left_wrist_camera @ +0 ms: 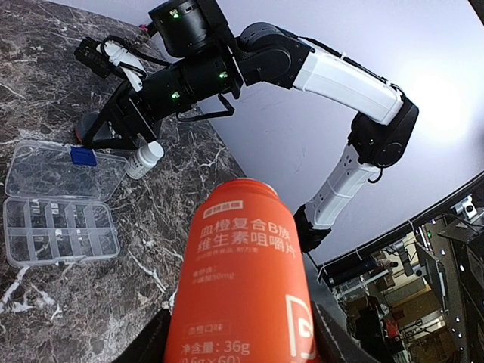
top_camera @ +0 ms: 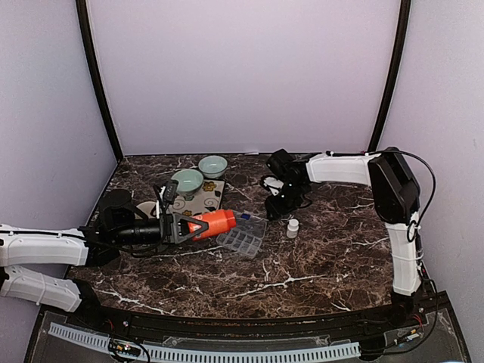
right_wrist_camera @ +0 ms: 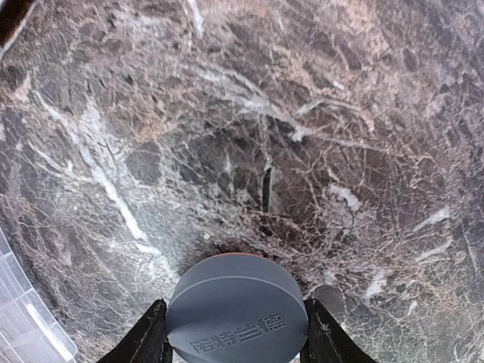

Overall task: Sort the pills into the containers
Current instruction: Pick up the lid of the pill bottle from the center of the board, then pour the pill into the compartment of the pill container.

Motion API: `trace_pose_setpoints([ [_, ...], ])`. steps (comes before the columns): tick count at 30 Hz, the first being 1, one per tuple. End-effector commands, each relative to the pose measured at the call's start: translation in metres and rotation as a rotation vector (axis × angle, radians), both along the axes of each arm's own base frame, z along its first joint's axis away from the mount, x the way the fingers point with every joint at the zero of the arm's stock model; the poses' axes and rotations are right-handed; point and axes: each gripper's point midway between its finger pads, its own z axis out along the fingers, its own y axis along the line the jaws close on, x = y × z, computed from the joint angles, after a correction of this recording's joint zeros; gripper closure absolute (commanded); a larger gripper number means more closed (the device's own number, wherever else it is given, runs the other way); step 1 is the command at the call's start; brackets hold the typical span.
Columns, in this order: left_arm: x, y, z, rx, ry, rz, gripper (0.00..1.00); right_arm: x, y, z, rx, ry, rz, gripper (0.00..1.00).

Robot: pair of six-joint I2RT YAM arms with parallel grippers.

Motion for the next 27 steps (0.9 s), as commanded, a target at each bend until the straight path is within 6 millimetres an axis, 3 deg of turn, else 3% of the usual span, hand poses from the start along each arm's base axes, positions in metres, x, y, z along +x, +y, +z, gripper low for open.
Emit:
trace_pose_setpoints([
  [1,-0.001,0.002,0.007,-0.021,-0.038,0.064,0.97,0.010,0.004,0.030,0.063,-0.071,-0.028,0.68],
  [15,-0.004,0.002,-0.016,-0.047,-0.028,0.173,0.97,0.017,0.000,0.053,0.126,-0.143,-0.104,0.68],
  [27,-0.003,0.002,-0.032,-0.090,-0.029,0.223,0.97,0.019,-0.003,0.060,0.145,-0.171,-0.147,0.68],
])
